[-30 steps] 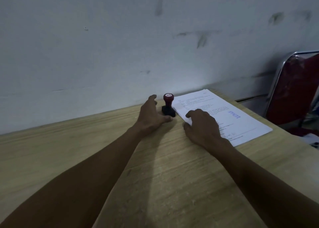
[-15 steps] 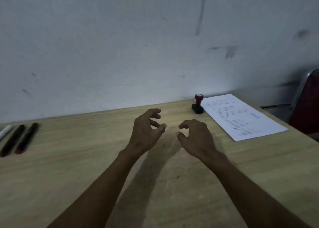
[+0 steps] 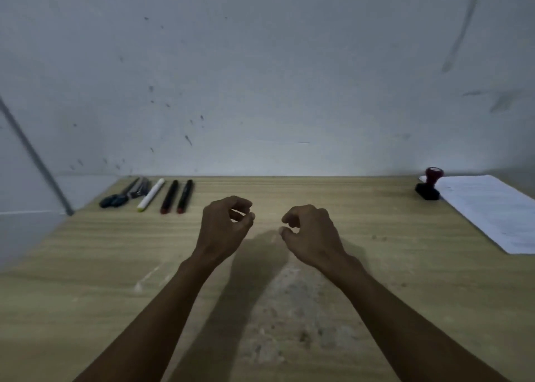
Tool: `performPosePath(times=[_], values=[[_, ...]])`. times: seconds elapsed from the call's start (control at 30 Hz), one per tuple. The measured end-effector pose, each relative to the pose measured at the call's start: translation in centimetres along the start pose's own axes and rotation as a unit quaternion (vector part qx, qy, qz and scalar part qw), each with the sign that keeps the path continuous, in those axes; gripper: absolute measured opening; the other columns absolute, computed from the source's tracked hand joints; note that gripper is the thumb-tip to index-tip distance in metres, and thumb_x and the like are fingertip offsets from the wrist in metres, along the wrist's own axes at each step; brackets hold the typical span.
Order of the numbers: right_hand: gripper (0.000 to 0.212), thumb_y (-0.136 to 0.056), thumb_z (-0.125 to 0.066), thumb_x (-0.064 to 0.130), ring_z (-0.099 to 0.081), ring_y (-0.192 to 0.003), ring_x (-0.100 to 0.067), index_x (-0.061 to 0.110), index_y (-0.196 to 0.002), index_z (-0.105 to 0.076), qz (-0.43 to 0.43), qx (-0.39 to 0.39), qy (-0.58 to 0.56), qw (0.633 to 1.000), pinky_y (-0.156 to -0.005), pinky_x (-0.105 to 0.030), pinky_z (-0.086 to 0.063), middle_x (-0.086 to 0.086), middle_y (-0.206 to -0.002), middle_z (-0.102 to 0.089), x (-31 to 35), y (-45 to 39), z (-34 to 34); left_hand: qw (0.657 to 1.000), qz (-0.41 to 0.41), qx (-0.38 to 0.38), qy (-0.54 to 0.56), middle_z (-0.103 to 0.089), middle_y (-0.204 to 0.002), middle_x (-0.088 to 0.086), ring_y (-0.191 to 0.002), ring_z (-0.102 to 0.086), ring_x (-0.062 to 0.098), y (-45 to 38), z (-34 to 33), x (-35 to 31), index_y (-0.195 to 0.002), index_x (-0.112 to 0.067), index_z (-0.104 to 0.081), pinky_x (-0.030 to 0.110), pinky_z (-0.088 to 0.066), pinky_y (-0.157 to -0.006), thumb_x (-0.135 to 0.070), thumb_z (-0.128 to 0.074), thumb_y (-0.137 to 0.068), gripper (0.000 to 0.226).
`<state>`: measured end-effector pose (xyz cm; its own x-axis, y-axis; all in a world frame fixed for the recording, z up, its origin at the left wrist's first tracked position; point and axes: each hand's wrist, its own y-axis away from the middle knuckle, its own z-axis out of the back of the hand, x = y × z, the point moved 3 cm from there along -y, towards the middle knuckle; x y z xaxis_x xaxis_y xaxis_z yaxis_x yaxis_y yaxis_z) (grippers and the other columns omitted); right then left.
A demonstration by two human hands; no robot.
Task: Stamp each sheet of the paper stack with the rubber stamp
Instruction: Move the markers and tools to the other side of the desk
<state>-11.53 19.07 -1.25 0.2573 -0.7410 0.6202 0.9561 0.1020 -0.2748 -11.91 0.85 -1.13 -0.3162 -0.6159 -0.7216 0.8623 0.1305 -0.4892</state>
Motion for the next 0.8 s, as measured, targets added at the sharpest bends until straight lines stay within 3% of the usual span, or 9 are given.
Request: performPosePath(times=[0.27, 0.5, 0.63, 0.73, 0.8], values=[[0.018, -0.084, -0.069, 0.029, -0.057, -0.103, -0.015, 0.023, -0.101, -0.070, 0.029, 0.048, -0.017, 0.998, -0.084, -0.034, -0.051, 0.010, -0.087, -0.062, 6.1, -3.0, -6.9, 0.993, 0.046, -0.053, -0.097, -0.071, -0.077, -0.001, -0.065, -0.064, 0.007, -1.9, 7.9, 7.2, -0.083, -0.011, -0.075, 0.016, -0.046, -0.064, -0.010, -0.074, -0.078, 0.005], [0.021, -0.079, -0.069, 0.027, -0.060, -0.097, -0.016, 0.025, -0.100, -0.069, -0.003, 0.080, -0.015, 0.997, -0.081, -0.033, -0.052, 0.005, -0.097, -0.066, 9.8, -7.5, -13.6, 0.979, 0.096, -0.080, -0.164, -0.073, -0.079, 0.003, -0.073, -0.064, 0.012, -5.5, 11.1, 13.6, -0.081, -0.009, -0.076, 0.026, -0.049, -0.075, -0.012, -0.067, -0.082, 0.010], [0.017, -0.078, -0.068, 0.020, -0.063, -0.088, -0.019, 0.022, -0.095, -0.070, -0.023, 0.094, -0.015, 0.995, -0.069, -0.029, -0.049, 0.000, -0.100, -0.067, 11.7, -10.9, -17.0, 0.971, 0.129, -0.070, -0.188, -0.072, -0.074, 0.010, -0.070, -0.067, 0.021, -8.2, 11.5, 16.2, -0.076, -0.005, -0.075, 0.030, -0.051, -0.064, -0.009, -0.060, -0.083, 0.017], [0.018, -0.079, -0.066, 0.021, -0.064, -0.092, -0.026, 0.019, -0.097, -0.067, -0.048, 0.077, 0.005, 0.996, -0.074, -0.033, -0.051, -0.003, -0.103, -0.066, 12.8, -13.5, -18.8, 0.963, 0.152, -0.063, -0.215, -0.071, -0.078, 0.015, -0.066, -0.066, 0.027, -10.0, 11.2, 17.4, -0.070, -0.002, -0.072, 0.035, -0.055, -0.060, -0.011, -0.057, -0.082, 0.022], [0.025, -0.079, -0.066, 0.026, -0.062, -0.096, -0.030, 0.016, -0.102, -0.063, -0.060, 0.074, 0.016, 0.995, -0.077, -0.036, -0.051, -0.005, -0.106, -0.064, 13.3, -14.9, -19.4, 0.954, 0.179, -0.047, -0.235, -0.070, -0.090, 0.014, -0.072, -0.067, 0.030, -11.0, 10.8, 17.9, -0.082, 0.000, -0.071, 0.034, -0.053, -0.061, -0.019, -0.059, -0.082, 0.023]])
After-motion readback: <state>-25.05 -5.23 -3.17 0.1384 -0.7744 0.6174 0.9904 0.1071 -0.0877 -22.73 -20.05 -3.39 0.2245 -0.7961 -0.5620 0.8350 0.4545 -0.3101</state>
